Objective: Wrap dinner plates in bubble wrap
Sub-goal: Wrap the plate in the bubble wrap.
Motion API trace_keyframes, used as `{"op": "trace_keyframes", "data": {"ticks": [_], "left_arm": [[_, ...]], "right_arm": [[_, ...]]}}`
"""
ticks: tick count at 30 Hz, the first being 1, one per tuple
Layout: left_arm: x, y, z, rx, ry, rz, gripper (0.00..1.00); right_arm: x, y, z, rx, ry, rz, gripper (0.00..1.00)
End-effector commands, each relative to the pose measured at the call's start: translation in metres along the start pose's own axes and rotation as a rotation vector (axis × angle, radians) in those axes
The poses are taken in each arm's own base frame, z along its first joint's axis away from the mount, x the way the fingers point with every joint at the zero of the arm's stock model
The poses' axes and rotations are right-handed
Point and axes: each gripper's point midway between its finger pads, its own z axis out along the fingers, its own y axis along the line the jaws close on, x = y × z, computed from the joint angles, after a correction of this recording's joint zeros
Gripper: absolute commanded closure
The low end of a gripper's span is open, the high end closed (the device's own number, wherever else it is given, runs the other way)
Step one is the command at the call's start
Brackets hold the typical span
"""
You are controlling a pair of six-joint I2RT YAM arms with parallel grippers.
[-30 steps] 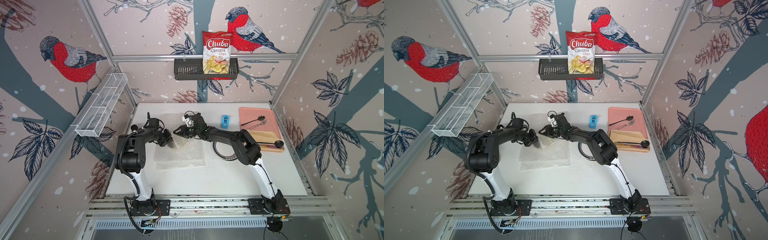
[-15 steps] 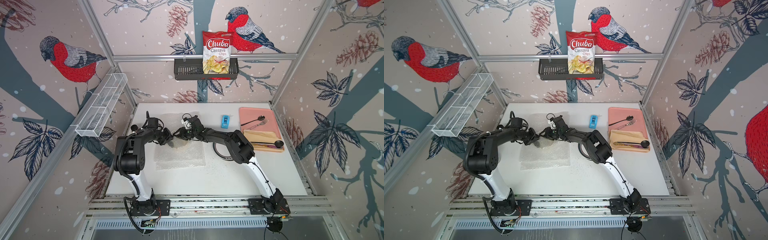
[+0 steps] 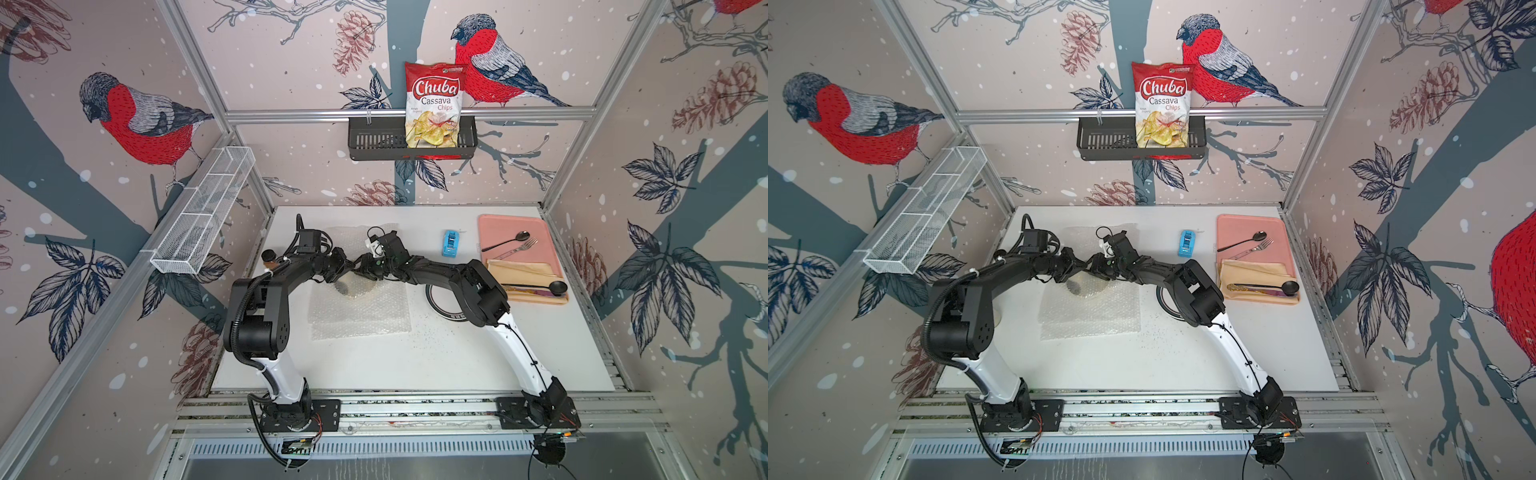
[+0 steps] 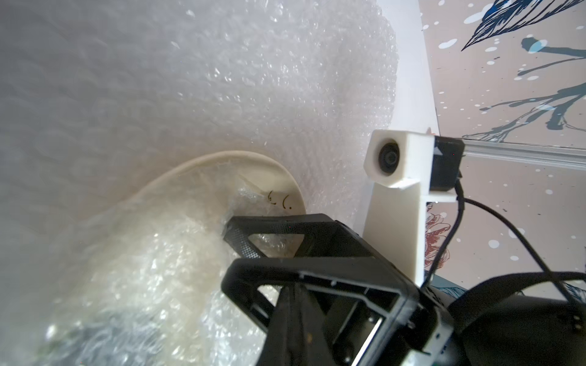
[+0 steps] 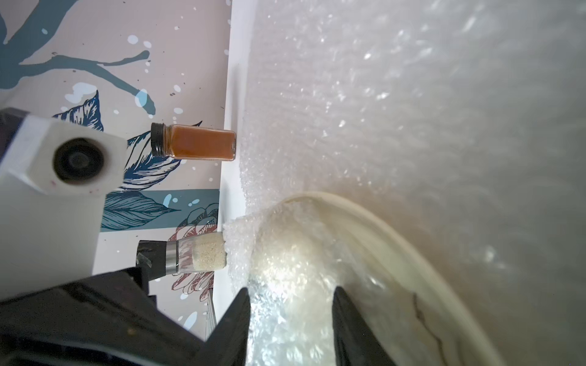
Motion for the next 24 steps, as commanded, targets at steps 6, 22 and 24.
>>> {"op": "trace_keyframes", "data": {"ticks": [6, 22, 24], "left_arm": [[0.006, 0.041, -0.010, -0.092, -0.039, -0.106, 1.00], [0.012, 0.011, -0.030, 0.024, -0.034, -0.090, 1.00], [0.018, 0.013, -0.022, 0.015, -0.014, -0.088, 1.00]], "right_arm": [[-0.006, 0.026, -0.011, -0.056, -0.012, -0.009, 0.56], [-0.003, 0.020, -0.006, -0.050, -0.008, 0.006, 0.57], [-0.004, 0.022, -0.006, -0.054, -0.012, 0.006, 0.57]]}}
